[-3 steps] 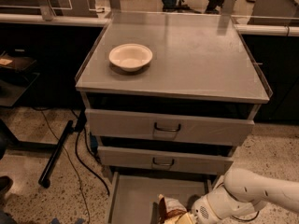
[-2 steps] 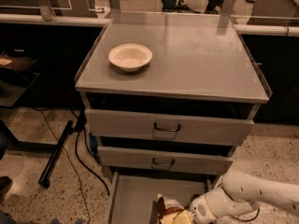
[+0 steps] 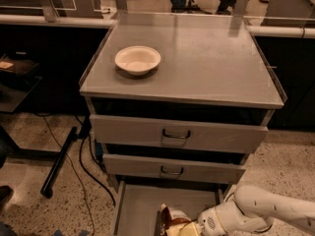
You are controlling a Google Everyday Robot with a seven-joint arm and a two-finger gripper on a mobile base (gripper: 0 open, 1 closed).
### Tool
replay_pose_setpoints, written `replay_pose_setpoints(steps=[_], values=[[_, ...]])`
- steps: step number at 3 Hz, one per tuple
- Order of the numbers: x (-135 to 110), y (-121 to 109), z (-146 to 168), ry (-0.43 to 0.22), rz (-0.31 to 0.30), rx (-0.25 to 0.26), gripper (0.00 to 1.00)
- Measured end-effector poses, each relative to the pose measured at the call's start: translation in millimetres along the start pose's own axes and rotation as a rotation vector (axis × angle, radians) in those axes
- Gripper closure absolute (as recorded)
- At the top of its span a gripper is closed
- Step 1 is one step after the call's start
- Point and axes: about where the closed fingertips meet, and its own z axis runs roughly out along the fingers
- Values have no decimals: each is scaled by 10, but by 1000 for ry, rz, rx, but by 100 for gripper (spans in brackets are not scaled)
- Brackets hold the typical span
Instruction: Place brown chip bag into bottom drawer
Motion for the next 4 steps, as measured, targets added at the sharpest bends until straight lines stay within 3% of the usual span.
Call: replay_pose_setpoints(steps=[1, 3, 4], values=[[-275, -37, 71, -93, -13, -62, 100], [-659, -236, 171, -159, -31, -102, 100], [-656, -238, 182, -158, -29, -105, 100]])
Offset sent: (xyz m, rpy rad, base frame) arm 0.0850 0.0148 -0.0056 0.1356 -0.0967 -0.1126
